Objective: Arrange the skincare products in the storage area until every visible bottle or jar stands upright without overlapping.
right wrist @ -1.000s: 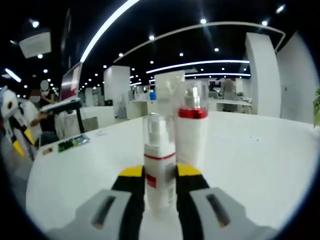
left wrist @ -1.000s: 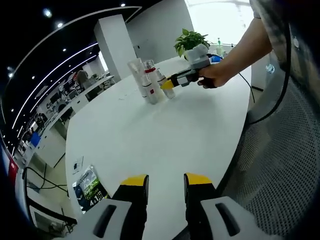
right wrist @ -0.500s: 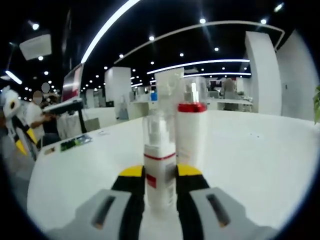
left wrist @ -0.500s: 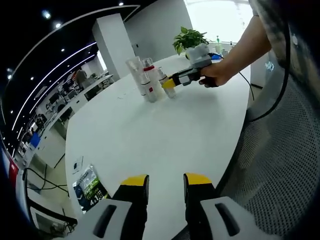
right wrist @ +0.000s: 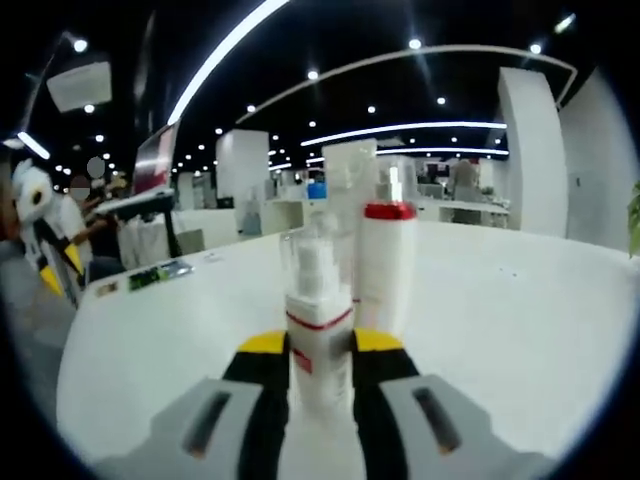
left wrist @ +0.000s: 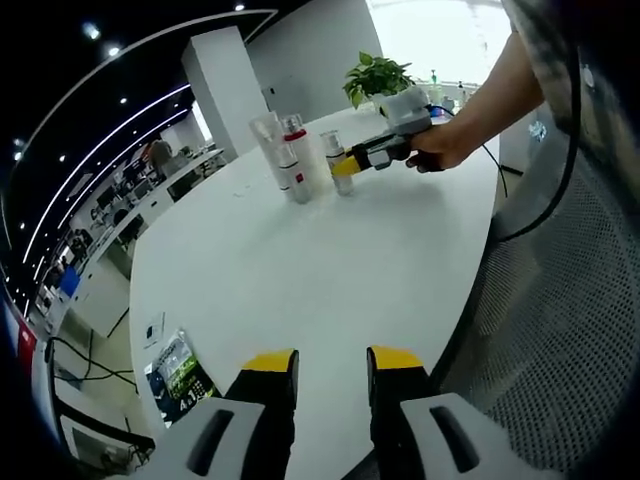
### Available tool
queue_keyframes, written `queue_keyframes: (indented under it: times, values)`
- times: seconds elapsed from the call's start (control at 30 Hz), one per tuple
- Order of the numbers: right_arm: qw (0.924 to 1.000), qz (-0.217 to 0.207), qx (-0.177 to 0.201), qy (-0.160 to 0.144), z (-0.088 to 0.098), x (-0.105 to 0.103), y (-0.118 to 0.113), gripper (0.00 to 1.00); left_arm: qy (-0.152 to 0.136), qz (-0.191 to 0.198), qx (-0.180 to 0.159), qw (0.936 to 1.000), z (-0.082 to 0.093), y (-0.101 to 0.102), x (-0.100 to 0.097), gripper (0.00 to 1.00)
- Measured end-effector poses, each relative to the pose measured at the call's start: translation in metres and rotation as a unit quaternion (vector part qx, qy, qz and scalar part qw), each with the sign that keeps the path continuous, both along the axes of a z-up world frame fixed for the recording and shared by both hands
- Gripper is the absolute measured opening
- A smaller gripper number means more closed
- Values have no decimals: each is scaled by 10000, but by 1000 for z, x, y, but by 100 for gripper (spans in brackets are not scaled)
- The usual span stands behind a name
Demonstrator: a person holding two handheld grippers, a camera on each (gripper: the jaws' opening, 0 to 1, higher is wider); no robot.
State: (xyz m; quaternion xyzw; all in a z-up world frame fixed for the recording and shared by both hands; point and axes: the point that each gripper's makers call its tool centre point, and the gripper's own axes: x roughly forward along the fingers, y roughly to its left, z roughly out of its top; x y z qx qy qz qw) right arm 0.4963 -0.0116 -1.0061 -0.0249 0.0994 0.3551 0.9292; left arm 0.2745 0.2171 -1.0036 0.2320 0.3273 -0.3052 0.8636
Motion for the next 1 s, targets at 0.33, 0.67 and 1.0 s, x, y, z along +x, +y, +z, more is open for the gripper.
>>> queue_keyframes:
  times: [0.33, 0.67, 1.0]
  values:
    - [9998, -142, -127, -43, -1, 16, 1, 21, 45, -17, 54, 10000, -2, 1, -1, 27]
    - [10000, -31, -76, -20, -1, 36, 5, 21, 62, 1, 52, 10000, -3, 1, -1, 27]
    - [9999, -26, -68, 109, 7, 44, 5, 35, 65, 3, 50, 10000, -3, 2, -1, 27]
